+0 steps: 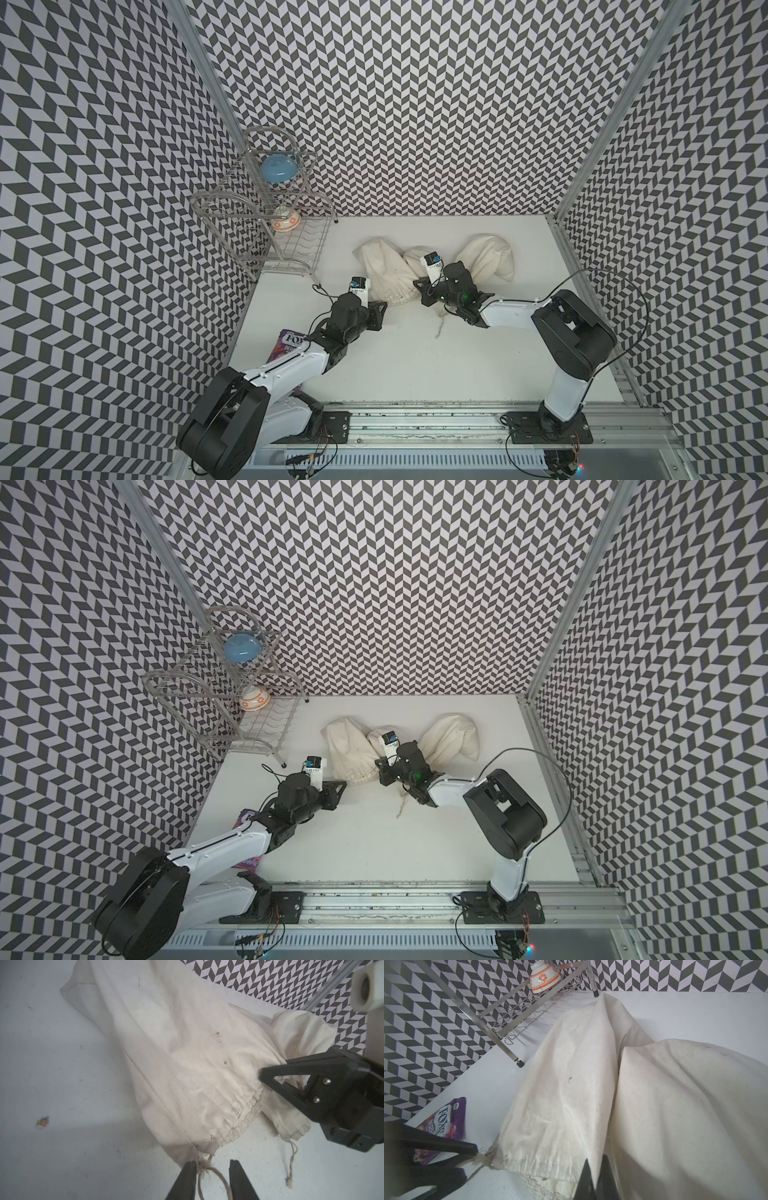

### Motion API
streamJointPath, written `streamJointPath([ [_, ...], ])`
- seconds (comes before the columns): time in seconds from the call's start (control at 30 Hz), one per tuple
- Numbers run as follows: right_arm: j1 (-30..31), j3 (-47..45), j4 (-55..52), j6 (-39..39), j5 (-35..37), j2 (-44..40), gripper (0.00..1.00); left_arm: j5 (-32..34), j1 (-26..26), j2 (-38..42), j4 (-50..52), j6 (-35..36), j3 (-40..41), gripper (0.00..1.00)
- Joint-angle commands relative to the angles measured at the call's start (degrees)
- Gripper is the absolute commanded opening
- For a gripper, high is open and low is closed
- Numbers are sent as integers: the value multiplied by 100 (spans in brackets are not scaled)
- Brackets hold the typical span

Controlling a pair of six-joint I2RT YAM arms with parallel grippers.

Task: Close the soil bag
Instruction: Adjust the soil bag at the center of the board.

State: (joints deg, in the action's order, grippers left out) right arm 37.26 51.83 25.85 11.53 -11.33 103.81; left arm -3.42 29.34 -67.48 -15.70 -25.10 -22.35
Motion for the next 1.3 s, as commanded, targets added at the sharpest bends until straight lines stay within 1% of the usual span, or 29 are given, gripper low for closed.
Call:
streamJointPath([
  [0.0,8,-72,332,-37,24,-211,0,220,133,96,159,57,-45,30],
  [0.03,10,-76,345,-29,26,-212,0,235,141,60,170,65,-54,27],
  [0.13,10,-85,338,-33,38,-236,0,274,155,70,270,74,-116,1],
  [0.23,1,-94,310,-82,179,-277,0,345,151,435,521,66,-228,0],
  [0.37,-133,-87,168,-40,609,-287,0,381,151,1320,871,-71,-492,0],
  [0.43,-306,-88,55,84,644,-316,0,505,143,1703,1125,-20,-779,0],
  [0.53,-565,-352,251,158,624,-631,0,615,109,1990,1493,128,-1409,0],
  [0.57,-600,-487,377,105,617,-813,5,604,103,1990,1588,209,-1657,0],
  [0.6,-612,-605,489,15,601,-1067,12,583,99,1941,1669,325,-1914,0],
  [0.77,-600,-972,738,-471,367,-2395,39,327,81,1267,1920,683,-3122,0],
  [0.8,-580,-1045,792,-626,298,-2669,47,238,60,1167,1905,686,-3286,0],
  [0.87,-455,-1176,971,-936,146,-3138,58,-21,-27,986,1783,611,-3474,0],
  [0.9,-356,-1217,1076,-1101,76,-3288,62,-200,-79,896,1698,543,-3518,0],
  [0.97,-99,-1228,1256,-1493,-110,-3448,67,-444,-164,780,1611,439,-3607,0],
  [1.07,296,-1121,1462,-2048,-77,-3347,71,-607,-197,702,1649,376,-3732,0],
  [1.17,599,-885,1639,-2461,-32,-3072,72,-650,-201,756,1678,375,-3763,0],
  [1.27,721,-677,1790,-2642,-138,-2800,72,-645,-196,797,1732,390,-3817,0],
])
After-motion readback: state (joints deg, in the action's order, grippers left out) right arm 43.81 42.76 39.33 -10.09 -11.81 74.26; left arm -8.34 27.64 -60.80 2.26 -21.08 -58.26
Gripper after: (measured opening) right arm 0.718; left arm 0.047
